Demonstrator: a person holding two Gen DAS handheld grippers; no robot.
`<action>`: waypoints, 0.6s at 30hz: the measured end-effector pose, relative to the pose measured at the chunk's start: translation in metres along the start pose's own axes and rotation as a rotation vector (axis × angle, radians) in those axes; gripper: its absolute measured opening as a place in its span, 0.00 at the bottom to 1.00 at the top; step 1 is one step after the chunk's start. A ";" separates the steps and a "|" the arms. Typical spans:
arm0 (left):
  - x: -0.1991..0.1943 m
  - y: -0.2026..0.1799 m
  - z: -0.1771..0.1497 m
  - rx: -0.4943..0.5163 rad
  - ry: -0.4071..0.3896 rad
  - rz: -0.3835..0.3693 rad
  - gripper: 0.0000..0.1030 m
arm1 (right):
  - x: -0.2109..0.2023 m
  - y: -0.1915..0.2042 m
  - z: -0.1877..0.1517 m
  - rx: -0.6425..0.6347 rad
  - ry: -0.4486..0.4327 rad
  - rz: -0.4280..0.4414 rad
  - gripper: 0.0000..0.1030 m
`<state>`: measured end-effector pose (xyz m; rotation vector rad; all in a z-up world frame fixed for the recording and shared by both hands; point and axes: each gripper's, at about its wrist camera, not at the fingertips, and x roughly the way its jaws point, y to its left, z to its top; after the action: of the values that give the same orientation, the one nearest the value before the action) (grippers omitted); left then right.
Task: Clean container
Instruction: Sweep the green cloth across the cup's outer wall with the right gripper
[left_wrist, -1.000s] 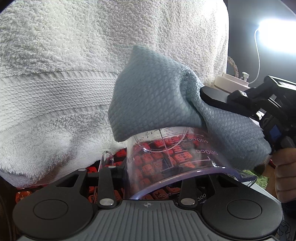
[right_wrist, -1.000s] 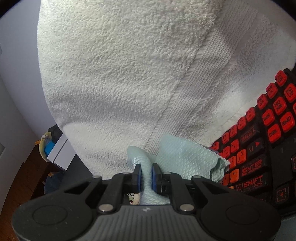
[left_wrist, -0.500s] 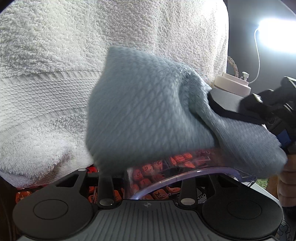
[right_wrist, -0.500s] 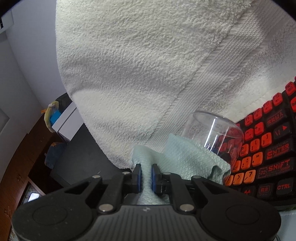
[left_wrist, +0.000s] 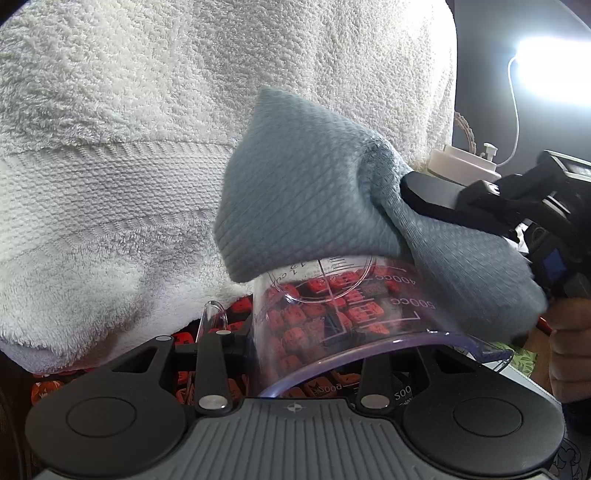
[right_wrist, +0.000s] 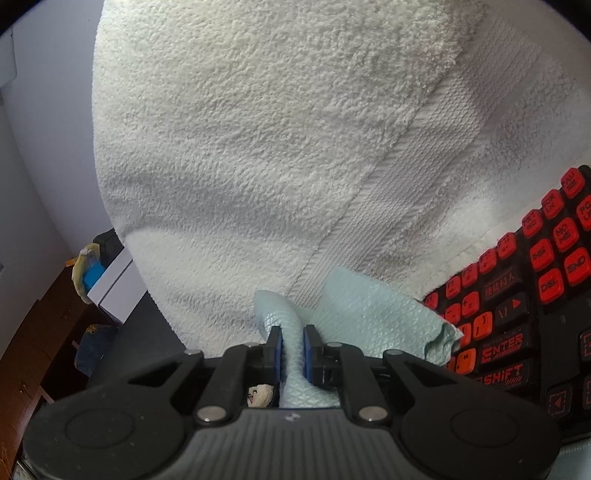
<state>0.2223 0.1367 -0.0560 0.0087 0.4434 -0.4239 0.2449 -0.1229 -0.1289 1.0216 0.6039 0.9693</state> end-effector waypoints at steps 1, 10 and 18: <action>0.000 0.000 0.000 0.000 0.000 0.000 0.35 | 0.002 0.003 -0.003 -0.009 0.015 0.008 0.09; -0.001 -0.001 -0.001 -0.003 -0.001 -0.002 0.35 | 0.012 0.030 -0.021 -0.159 0.102 0.017 0.10; 0.001 -0.005 0.000 -0.004 -0.001 -0.002 0.35 | -0.026 0.043 -0.008 -0.202 -0.053 -0.129 0.12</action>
<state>0.2211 0.1315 -0.0556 0.0043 0.4433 -0.4253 0.2100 -0.1340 -0.0941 0.8160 0.5104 0.8677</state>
